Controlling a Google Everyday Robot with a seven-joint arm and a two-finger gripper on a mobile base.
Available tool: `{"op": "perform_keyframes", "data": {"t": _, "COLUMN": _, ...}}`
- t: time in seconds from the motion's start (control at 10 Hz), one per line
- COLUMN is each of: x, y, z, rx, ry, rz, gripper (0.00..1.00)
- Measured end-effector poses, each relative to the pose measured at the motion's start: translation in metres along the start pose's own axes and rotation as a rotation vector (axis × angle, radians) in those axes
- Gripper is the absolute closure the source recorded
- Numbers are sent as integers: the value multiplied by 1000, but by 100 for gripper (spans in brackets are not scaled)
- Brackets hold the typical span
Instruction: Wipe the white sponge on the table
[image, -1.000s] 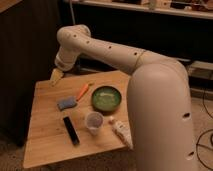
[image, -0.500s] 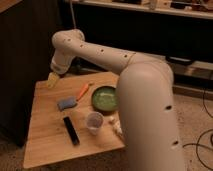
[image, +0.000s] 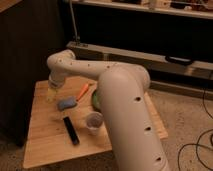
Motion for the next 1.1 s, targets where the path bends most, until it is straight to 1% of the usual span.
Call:
{"op": "perform_keyframes", "data": {"t": 0.1, "x": 5, "y": -1, "z": 13, "rx": 2, "ry": 20, "rz": 10, "gripper": 20}}
{"op": "perform_keyframes", "data": {"t": 0.2, "x": 8, "y": -2, "z": 27, "rx": -3, "ry": 34, "rz": 15, "gripper": 20}}
{"op": "perform_keyframes", "data": {"t": 0.3, "x": 9, "y": -2, "z": 33, "rx": -13, "ry": 35, "rz": 12, "gripper": 20}}
{"op": "perform_keyframes", "data": {"t": 0.4, "x": 13, "y": -4, "z": 37, "rx": -21, "ry": 34, "rz": 11, "gripper": 20}}
{"op": "perform_keyframes", "data": {"t": 0.6, "x": 31, "y": -7, "z": 42, "rx": -34, "ry": 23, "rz": 17, "gripper": 20}}
{"op": "perform_keyframes", "data": {"t": 0.8, "x": 45, "y": -4, "z": 48, "rx": -41, "ry": 33, "rz": 26, "gripper": 20}}
{"op": "perform_keyframes", "data": {"t": 0.9, "x": 48, "y": -3, "z": 50, "rx": -43, "ry": 36, "rz": 28, "gripper": 20}}
{"op": "perform_keyframes", "data": {"t": 1.1, "x": 49, "y": -2, "z": 56, "rx": -52, "ry": 46, "rz": 1, "gripper": 20}}
